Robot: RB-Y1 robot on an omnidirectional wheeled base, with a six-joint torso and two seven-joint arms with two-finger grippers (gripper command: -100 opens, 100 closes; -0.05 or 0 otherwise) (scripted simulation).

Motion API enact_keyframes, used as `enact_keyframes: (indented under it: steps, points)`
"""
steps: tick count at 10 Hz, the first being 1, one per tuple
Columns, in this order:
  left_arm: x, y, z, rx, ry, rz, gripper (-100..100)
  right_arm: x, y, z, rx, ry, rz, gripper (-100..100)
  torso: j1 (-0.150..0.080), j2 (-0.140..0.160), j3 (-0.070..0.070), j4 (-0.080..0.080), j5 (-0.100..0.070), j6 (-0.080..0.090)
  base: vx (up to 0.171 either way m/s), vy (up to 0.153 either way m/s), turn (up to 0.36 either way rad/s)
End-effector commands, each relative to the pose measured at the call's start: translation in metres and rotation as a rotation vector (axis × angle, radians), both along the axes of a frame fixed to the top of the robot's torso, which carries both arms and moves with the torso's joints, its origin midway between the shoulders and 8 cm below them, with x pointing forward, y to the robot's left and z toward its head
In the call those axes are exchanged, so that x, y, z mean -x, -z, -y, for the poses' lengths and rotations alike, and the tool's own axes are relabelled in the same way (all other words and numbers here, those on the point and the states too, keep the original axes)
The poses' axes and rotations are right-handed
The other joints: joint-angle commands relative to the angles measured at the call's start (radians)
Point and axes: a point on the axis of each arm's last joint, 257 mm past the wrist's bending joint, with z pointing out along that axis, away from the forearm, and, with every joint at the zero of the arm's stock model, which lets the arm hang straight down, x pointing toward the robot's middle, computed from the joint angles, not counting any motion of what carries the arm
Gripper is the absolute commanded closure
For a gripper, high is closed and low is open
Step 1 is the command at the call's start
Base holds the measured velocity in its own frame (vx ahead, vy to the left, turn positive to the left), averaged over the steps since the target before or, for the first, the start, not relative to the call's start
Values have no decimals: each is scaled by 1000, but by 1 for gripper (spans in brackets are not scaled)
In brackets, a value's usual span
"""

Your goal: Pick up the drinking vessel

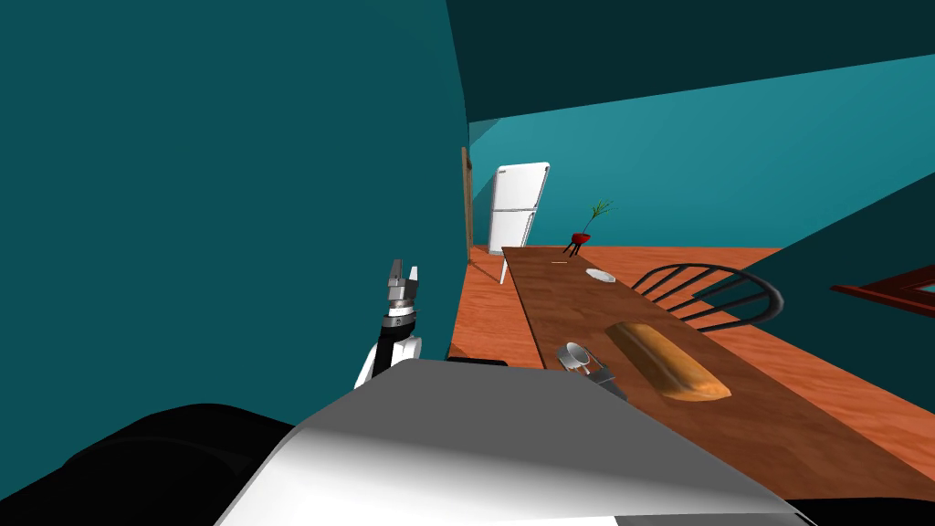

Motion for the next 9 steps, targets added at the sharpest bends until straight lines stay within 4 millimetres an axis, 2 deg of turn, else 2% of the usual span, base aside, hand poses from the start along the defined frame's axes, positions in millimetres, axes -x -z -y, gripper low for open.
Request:
enact_keyframes:
  steps: [1, 2, 3, 4, 5, 6, 7, 8, 9]
  points:
    - [0, 0, 0, 0, 0, 0, 0, 17, 13, 8, 64, -10, -32, -100, 0, 0, 0, 0, 0, 0, 43, 9, -15]
    - [0, 0, 0, 0, 0, 0, 0, 22, 19, 10, 85, -4, -41, -100, 0, 0, 0, 0, 0, 0, 35, 8, -9]
    - [0, 0, 0, 0, 0, 0, 0, 37, 31, 17, 123, -10, -78, -100, 0, 0, 0, 0, 0, 0, 46, 7, -12]
    - [0, 0, 0, 0, 0, 0, 0, 38, 32, 18, 148, -13, -73, -100, 0, 0, 0, 0, 0, 0, 38, 2, -7]
    - [0, 0, 0, 0, 0, 0, 0, 50, 39, 23, 187, -26, -98, -100, 0, 0, 0, 0, 0, 0, 40, -1, -10]
    - [0, 0, 0, 0, 0, 0, 0, 54, 43, 25, 206, -23, -104, -100, 0, 0, 0, 0, 0, 0, 32, 4, -5]
    - [0, 0, 0, 0, 0, 0, 0, 70, 53, 32, 246, -32, -137, -100, 0, 0, 0, 0, 0, 0, 42, 5, -3]
    - [0, 0, 0, 0, 0, 0, 0, 70, 53, 32, 259, -35, -134, -100, 0, 0, 0, 0, 0, 0, 32, 3, -6]
    - [0, 0, 0, 0, 0, 0, 0, 85, 61, 38, 300, -46, -163, -100, 0, 0, 0, 0, 0, 0, 35, 0, 1]
